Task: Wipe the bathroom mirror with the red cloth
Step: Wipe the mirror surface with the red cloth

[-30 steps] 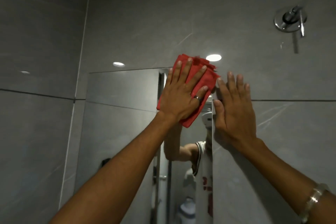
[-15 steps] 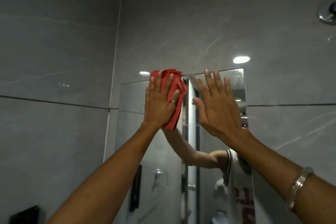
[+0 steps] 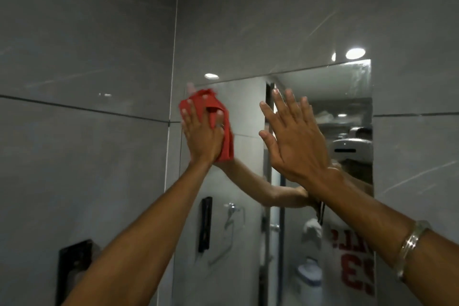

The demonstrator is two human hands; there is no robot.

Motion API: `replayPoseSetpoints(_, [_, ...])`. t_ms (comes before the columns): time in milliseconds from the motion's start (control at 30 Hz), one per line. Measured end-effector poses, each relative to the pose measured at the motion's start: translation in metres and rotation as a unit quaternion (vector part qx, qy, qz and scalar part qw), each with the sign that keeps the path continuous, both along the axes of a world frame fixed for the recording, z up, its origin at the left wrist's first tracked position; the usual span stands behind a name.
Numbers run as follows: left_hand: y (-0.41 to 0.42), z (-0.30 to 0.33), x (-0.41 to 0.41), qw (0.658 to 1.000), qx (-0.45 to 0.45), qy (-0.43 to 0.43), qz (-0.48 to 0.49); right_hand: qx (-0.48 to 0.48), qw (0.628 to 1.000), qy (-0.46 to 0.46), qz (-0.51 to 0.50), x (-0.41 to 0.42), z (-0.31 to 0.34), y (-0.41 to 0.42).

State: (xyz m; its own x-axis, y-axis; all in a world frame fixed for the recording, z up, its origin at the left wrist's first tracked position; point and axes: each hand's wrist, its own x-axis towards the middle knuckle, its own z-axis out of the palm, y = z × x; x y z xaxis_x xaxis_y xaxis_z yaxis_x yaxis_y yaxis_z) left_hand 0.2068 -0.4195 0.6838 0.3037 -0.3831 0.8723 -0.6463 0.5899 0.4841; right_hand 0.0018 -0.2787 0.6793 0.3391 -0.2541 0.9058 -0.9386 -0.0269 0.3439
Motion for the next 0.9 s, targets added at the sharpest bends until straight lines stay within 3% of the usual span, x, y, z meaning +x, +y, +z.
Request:
replayPoseSetpoints(100, [-0.002, -0.06, 0.01, 0.976, -0.099, -0.193, 0.001, 0.019, 1.0, 0.017, 0.005, 0.011, -0.026, -0.002])
replayPoseSetpoints(133, [-0.005, -0.078, 0.02, 0.973, -0.106, -0.204, -0.009, 0.027, 0.999, 0.022, 0.009, 0.014, -0.036, -0.001])
replayPoseSetpoints(167, [-0.006, -0.092, 0.026, 0.981, -0.091, -0.173, -0.015, 0.028, 0.999, 0.023, 0.014, 0.016, -0.043, 0.0])
replayPoseSetpoints(267, [-0.003, -0.126, 0.02, 0.995, 0.039, 0.078, -0.04, 0.027, 0.999, 0.013, 0.031, 0.02, -0.06, 0.006])
replayPoseSetpoints(300, [0.0, -0.142, 0.016, 0.995, 0.05, 0.083, -0.032, 0.031, 0.999, 0.013, 0.037, 0.021, -0.067, 0.007])
replayPoseSetpoints(400, [0.0, -0.201, 0.022, 0.992, -0.032, -0.118, -0.019, 0.047, 0.997, 0.032, 0.042, 0.024, -0.092, 0.01])
replayPoseSetpoints(433, [-0.003, -0.213, 0.028, 0.99, -0.043, -0.134, -0.021, 0.049, 0.997, 0.039, 0.043, 0.025, -0.097, 0.011])
replayPoseSetpoints(500, [-0.002, -0.239, 0.031, 0.999, 0.017, -0.001, -0.03, 0.058, 0.997, 0.034, 0.047, 0.026, -0.116, 0.012])
replayPoseSetpoints(567, [0.004, -0.259, 0.02, 0.986, 0.09, 0.137, -0.018, 0.072, 0.996, 0.02, 0.049, 0.028, -0.132, 0.013])
replayPoseSetpoints(633, [0.017, -0.288, 0.009, 0.989, 0.094, 0.115, -0.02, 0.09, 0.995, 0.016, 0.05, 0.029, -0.148, 0.014])
replayPoseSetpoints(767, [0.028, -0.36, 0.01, 0.995, 0.055, -0.078, -0.03, 0.115, 0.991, 0.042, 0.056, 0.024, -0.18, 0.019])
replayPoseSetpoints(833, [0.023, -0.379, 0.016, 0.996, 0.068, -0.058, -0.017, 0.123, 0.99, 0.042, 0.055, 0.014, -0.194, 0.024])
replayPoseSetpoints(900, [0.017, -0.385, 0.02, 0.993, 0.103, 0.05, -0.003, 0.137, 0.989, 0.041, 0.039, -0.003, -0.203, 0.033])
